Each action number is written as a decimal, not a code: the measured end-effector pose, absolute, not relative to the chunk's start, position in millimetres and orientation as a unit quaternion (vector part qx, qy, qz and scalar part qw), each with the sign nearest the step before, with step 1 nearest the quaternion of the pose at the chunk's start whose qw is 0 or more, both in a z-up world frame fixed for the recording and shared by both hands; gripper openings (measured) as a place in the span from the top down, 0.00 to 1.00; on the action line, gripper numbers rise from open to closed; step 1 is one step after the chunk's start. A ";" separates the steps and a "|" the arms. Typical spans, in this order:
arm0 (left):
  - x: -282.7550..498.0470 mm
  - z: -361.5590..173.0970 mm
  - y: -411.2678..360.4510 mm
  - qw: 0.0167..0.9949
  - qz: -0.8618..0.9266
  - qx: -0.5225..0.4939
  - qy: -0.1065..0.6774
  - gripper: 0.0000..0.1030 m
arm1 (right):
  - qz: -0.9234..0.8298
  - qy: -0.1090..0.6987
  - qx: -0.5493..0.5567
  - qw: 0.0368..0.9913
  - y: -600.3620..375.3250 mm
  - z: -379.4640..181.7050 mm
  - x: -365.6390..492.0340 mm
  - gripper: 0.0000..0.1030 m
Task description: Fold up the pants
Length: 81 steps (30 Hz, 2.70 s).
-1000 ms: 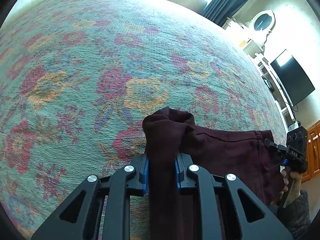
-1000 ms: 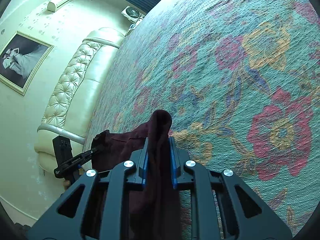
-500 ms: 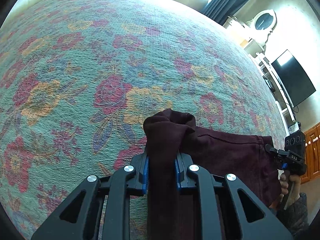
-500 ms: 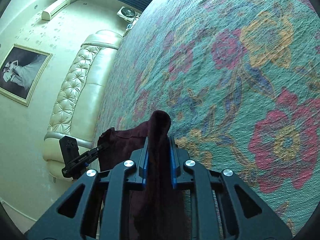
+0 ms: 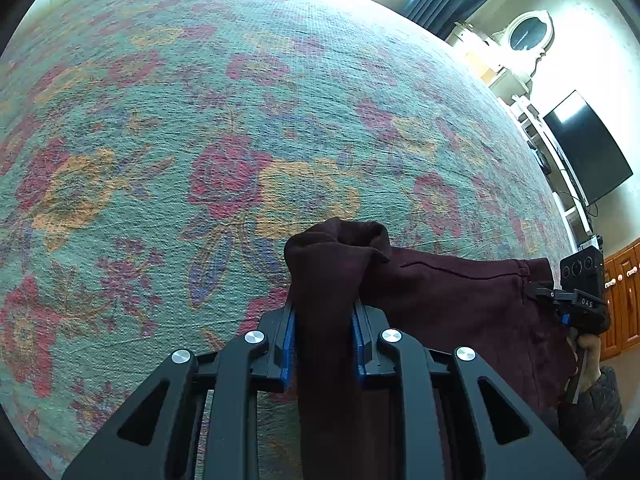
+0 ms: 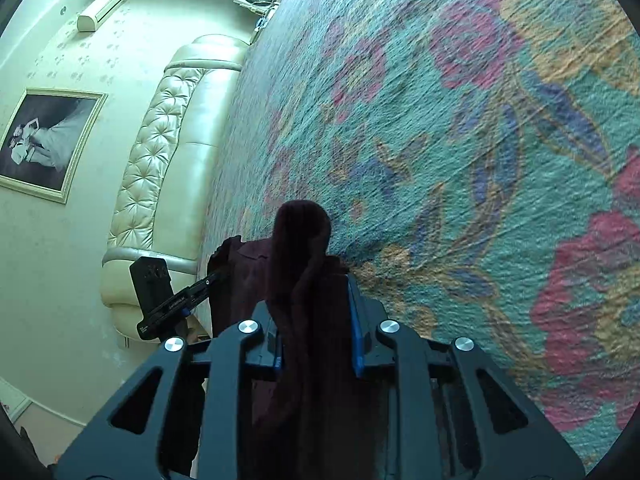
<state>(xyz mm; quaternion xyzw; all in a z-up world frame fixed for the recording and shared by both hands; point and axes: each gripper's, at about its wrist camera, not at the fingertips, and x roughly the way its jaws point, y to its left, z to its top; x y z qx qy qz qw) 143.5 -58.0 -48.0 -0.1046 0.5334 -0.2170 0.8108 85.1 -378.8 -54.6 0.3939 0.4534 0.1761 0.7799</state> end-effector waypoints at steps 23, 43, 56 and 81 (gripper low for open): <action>246.2 -51.9 -86.2 0.831 -0.188 -0.065 0.519 0.78 | 0.140 0.402 0.419 0.802 -413.4 -57.1 159.1 0.81; 239.5 -56.1 -65.3 0.815 -0.222 -0.120 0.521 0.31 | 0.132 0.376 0.459 0.794 -432.6 -56.1 127.6 0.53; 122.4 -69.3 -6.6 0.767 -0.261 -0.211 0.546 0.20 | 0.091 0.379 0.480 0.786 -436.3 -45.8 15.1 0.25; 87.6 -76.3 -25.2 0.732 -0.259 -0.259 0.574 0.80 | 0.128 0.427 0.453 0.772 -364.2 -55.9 44.7 0.65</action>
